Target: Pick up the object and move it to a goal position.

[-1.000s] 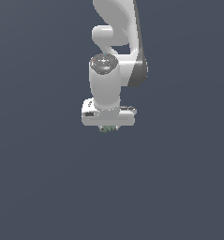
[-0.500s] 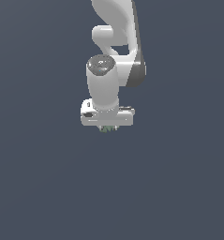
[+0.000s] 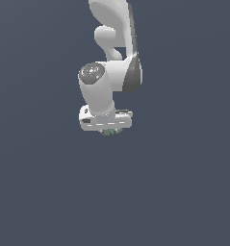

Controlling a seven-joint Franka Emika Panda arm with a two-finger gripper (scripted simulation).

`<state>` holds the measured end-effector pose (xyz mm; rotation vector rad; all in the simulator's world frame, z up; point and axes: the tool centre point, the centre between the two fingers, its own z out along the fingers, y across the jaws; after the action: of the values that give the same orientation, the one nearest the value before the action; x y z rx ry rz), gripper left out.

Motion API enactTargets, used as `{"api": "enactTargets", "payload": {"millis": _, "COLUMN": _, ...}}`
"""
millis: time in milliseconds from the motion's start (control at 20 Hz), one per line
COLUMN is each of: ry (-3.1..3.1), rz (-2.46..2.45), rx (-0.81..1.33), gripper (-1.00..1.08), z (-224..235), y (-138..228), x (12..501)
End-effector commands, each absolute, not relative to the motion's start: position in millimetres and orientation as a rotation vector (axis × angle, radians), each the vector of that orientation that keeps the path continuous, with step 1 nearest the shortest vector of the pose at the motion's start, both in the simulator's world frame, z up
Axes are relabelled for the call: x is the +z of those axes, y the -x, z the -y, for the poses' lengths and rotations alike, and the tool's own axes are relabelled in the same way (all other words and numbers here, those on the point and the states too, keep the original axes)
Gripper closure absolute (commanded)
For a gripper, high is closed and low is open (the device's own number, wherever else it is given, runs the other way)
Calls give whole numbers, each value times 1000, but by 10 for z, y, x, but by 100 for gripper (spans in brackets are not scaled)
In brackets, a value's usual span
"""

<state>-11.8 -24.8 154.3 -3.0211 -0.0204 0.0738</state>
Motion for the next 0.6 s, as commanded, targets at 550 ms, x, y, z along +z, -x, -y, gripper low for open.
{"api": "enactTargets", "payload": {"millis": 550, "ry": 2815, "rz": 124, "rx": 100, "gripper": -20, "z": 482, "y": 476, "x": 1125}}
